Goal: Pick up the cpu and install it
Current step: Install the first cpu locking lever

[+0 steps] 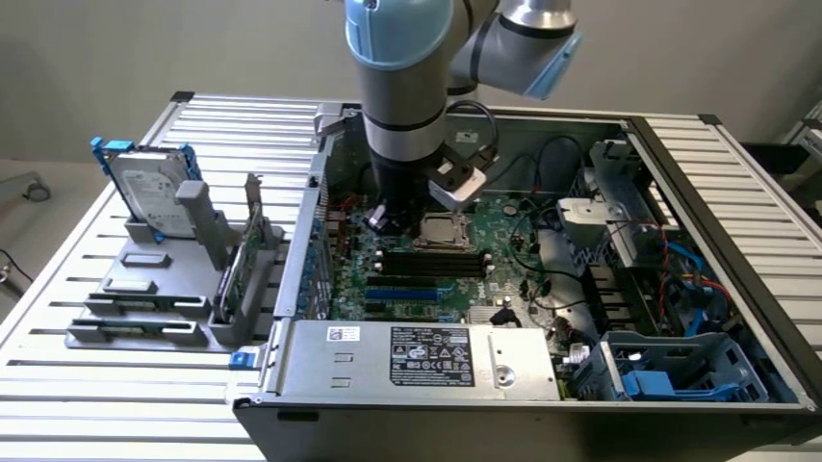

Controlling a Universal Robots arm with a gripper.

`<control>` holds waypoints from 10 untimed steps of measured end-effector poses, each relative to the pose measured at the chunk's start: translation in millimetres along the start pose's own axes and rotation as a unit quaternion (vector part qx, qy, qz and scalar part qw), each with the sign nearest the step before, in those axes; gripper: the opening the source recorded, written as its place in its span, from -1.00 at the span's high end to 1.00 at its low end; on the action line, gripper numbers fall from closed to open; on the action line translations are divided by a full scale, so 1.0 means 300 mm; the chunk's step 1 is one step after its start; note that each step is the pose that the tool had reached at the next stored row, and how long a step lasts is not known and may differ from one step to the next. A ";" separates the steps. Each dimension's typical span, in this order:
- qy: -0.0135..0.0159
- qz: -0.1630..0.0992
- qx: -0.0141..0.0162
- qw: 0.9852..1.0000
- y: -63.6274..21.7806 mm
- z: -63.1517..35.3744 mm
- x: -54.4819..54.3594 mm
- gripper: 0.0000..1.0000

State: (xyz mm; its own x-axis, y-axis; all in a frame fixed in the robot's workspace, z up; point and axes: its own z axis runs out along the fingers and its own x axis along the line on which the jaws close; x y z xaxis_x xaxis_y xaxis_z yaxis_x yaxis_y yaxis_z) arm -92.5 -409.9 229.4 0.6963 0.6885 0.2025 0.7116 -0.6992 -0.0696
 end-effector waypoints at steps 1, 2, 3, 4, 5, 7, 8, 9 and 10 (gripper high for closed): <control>0.000 0.000 0.000 1.000 -0.002 0.001 -0.002 0.79; 0.000 0.000 0.000 1.000 -0.004 0.002 -0.002 0.79; 0.000 0.000 0.000 1.000 -0.005 0.004 -0.002 0.79; -0.001 0.000 -0.001 1.000 -0.007 0.006 -0.002 0.79; -0.001 0.000 -0.001 1.000 -0.009 0.008 -0.003 0.79; -0.001 0.000 -0.001 1.000 -0.012 0.015 -0.005 0.79; -0.001 0.000 -0.002 1.000 -0.014 0.018 -0.006 0.79; -0.002 0.000 -0.002 1.000 -0.016 0.022 -0.006 0.79; -0.002 0.000 -0.003 1.000 -0.018 0.026 -0.007 0.79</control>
State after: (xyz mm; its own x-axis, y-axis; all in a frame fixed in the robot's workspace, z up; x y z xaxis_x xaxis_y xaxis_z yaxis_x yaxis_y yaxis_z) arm -97.2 -406.1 221.8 0.6962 0.6898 0.1987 0.7116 -0.6996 -0.0646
